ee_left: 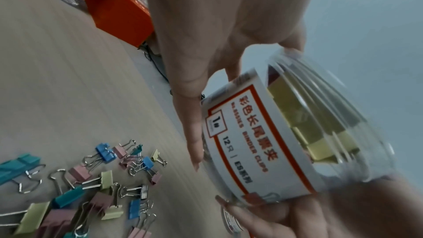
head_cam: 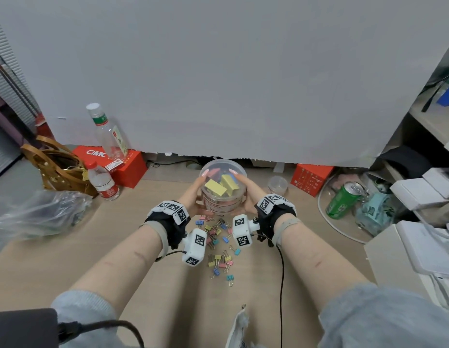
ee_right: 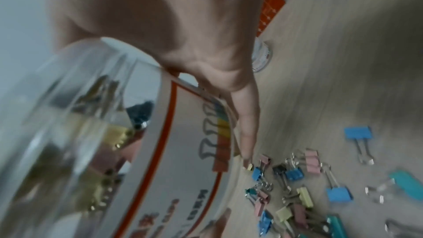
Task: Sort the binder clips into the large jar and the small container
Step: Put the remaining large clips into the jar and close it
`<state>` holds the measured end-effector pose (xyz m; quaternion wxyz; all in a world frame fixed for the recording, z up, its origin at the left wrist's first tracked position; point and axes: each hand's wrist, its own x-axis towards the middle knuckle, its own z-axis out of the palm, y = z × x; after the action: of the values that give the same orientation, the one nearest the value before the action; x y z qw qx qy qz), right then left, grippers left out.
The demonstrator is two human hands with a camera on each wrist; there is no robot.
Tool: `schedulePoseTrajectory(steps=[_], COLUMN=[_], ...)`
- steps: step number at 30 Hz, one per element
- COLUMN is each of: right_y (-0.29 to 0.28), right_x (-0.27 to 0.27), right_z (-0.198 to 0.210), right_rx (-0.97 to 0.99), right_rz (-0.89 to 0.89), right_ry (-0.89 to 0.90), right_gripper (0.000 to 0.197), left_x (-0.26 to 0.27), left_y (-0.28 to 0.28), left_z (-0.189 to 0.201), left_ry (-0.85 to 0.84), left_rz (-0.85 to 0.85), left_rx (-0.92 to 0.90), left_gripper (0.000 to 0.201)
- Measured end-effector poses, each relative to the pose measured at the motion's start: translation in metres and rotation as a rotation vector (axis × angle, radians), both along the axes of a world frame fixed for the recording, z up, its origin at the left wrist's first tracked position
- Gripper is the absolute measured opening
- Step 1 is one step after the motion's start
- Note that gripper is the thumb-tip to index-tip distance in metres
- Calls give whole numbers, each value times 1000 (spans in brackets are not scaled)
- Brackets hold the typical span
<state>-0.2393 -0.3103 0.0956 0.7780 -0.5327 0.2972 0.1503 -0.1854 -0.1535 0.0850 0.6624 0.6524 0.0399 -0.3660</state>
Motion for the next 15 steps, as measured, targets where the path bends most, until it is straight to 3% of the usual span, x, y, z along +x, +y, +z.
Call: schedulePoseTrajectory(steps=[2,4,7,9,12,15], right_y=[-1,-1,1,3,11,20], right_x=[1,5,8,13,18,24], right_z=[2,3,6,5,3,6], right_rx=[-56,-77,-7,69,203,260], right_rz=[-10,-4,-11,-21,39,114], right_ry=[25,10,-23,-50,-82,-75], right_gripper=[68,67,45,38,53,47], left_x=[-1,0,8,12,12,12], left_y=[1,4,14,22,27,27], left_z=[-1,-2,-6,-12,-19,-19], left_ry=[27,45,114,162,220,332], left_rz=[7,20,101,171,136,69], left_rx=[-9,-32,-101,-146,-206,-448], left_gripper=[38,57,90,94,94,95])
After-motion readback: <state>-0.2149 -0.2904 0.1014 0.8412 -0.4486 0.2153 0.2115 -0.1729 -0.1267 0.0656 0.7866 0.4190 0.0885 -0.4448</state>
